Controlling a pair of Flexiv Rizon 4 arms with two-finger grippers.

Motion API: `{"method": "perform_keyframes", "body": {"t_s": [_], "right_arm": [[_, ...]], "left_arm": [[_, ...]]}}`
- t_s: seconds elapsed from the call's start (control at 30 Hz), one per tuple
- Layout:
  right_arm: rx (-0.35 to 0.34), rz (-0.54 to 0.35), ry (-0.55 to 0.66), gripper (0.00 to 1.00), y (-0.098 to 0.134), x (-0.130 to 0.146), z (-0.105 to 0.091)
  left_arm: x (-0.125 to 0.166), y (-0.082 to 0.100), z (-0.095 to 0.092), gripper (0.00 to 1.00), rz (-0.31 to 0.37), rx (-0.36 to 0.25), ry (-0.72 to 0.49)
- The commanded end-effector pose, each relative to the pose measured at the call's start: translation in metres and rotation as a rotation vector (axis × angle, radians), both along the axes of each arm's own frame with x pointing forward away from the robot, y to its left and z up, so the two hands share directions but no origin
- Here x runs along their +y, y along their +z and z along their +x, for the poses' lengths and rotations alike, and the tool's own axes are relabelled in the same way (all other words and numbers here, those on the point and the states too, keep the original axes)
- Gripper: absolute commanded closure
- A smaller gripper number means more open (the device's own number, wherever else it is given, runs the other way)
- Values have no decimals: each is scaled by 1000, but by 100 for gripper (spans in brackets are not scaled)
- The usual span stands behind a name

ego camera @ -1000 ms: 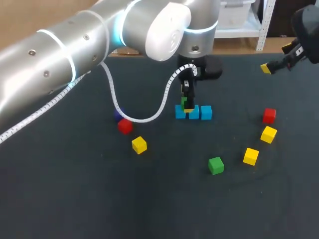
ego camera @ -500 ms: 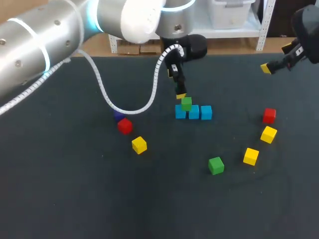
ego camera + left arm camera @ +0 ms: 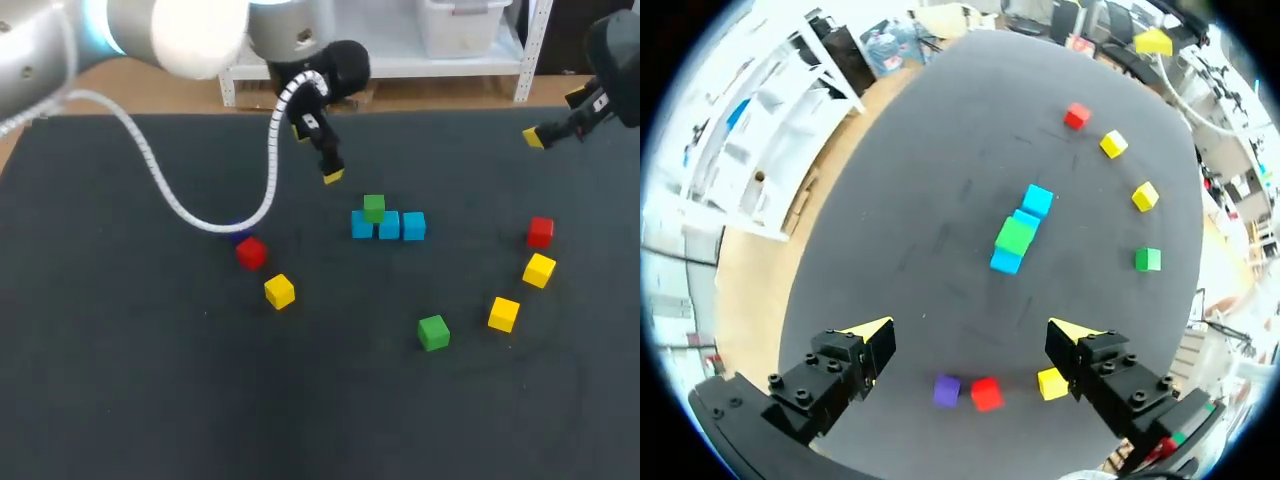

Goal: Place the blue cubes, place green cubes on the blue cubes, place the yellow cubes on the green cubes, then place the red cubes on the yellow cubes, and place purple cube on the red cubes.

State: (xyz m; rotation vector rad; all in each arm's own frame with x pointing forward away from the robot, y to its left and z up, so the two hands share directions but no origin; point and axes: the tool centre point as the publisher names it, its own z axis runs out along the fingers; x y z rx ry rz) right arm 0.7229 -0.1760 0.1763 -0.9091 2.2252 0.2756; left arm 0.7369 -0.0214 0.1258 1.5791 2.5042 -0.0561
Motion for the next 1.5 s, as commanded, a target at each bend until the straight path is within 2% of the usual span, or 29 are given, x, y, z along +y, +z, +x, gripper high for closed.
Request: {"method": "perform_keyframes", "body": {"t_s": [0.03, 0.23, 0.5, 0.9, 1.27, 1.5], "right_arm": [[1, 0, 1, 0, 0, 0, 0], [1, 0, 1, 0, 0, 0, 0], [1, 0, 1, 0, 0, 0, 0], [1, 0, 1, 0, 0, 0, 0], [1, 0, 1, 0, 0, 0, 0], [1, 0, 1, 0, 0, 0, 0]], "left_arm": [[40, 6, -19, 0, -227, -151, 44], [68, 13, -20, 0, -283, -207, 147], [95, 28, -24, 0, -337, -265, 220], [145, 36, -4, 0, -421, -341, 401], [156, 42, 12, 0, -432, -389, 459], [155, 45, 10, 0, -436, -387, 454]]}}
